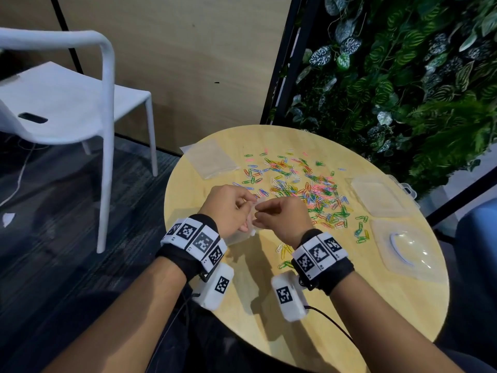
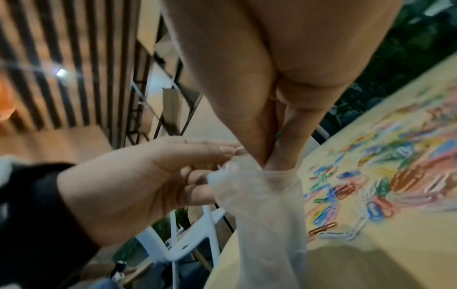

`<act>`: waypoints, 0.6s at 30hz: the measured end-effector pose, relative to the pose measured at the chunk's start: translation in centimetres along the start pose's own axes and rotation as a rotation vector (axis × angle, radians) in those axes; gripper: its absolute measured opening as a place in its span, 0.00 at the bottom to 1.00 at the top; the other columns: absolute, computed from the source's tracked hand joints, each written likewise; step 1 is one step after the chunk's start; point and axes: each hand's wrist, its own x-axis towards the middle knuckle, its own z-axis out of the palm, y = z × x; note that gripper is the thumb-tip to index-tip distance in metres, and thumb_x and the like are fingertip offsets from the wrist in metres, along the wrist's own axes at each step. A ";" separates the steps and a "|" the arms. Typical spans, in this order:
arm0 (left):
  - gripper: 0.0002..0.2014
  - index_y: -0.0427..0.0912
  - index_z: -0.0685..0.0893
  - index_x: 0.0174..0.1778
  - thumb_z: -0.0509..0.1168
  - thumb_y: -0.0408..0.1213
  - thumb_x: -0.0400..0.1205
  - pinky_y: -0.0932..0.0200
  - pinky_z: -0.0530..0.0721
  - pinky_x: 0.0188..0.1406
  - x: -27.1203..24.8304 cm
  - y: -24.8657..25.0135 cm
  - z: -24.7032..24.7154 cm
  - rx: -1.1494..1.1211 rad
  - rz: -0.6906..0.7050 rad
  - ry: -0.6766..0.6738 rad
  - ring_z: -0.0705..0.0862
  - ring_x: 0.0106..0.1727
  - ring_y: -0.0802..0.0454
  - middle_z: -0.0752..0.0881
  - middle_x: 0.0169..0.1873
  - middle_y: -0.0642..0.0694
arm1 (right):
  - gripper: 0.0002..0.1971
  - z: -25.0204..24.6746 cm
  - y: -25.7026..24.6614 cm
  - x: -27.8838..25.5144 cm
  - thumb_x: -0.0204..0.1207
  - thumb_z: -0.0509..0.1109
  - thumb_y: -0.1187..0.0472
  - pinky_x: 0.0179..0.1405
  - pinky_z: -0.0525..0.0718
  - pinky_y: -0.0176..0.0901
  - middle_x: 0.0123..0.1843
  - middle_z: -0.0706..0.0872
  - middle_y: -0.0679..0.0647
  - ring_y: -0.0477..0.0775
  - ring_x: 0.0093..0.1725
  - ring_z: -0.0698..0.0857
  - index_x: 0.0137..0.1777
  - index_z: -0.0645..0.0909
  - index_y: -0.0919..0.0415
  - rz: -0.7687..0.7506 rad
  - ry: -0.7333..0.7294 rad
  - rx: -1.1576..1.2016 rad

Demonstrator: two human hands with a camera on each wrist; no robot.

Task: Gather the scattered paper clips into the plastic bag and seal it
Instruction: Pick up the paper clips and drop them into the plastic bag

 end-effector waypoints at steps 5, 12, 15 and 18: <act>0.07 0.38 0.88 0.53 0.65 0.30 0.85 0.54 0.92 0.34 -0.1 0.0 -0.1 -0.017 0.021 -0.017 0.91 0.30 0.40 0.90 0.32 0.36 | 0.15 -0.3 -0.8 -0.7 0.72 0.69 0.73 0.38 0.78 0.20 0.42 0.88 0.46 0.41 0.41 0.87 0.52 0.91 0.56 -0.161 -0.076 -0.315; 0.08 0.40 0.89 0.49 0.65 0.29 0.84 0.61 0.90 0.36 0.0 -0.3 -0.9 0.019 0.029 0.058 0.91 0.27 0.43 0.91 0.31 0.37 | 0.11 -3.6 0.4 -2.2 0.74 0.72 0.71 0.30 0.91 0.46 0.51 0.89 0.58 0.55 0.39 0.91 0.53 0.88 0.60 -0.140 0.054 -0.078; 0.08 0.40 0.90 0.51 0.65 0.30 0.84 0.55 0.92 0.37 0.0 -0.4 -1.4 0.024 0.030 0.072 0.91 0.27 0.45 0.91 0.33 0.39 | 0.35 -5.8 3.9 -2.9 0.65 0.83 0.54 0.27 0.89 0.44 0.65 0.79 0.57 0.56 0.39 0.90 0.72 0.75 0.53 0.120 -0.011 -0.446; 0.07 0.41 0.90 0.51 0.66 0.31 0.84 0.50 0.92 0.39 -0.2 -0.3 -1.6 0.024 0.023 0.082 0.91 0.27 0.46 0.91 0.34 0.40 | 0.56 -6.3 6.7 -4.0 0.55 0.83 0.38 0.50 0.89 0.50 0.71 0.67 0.58 0.59 0.53 0.86 0.81 0.62 0.55 0.331 -0.113 -0.746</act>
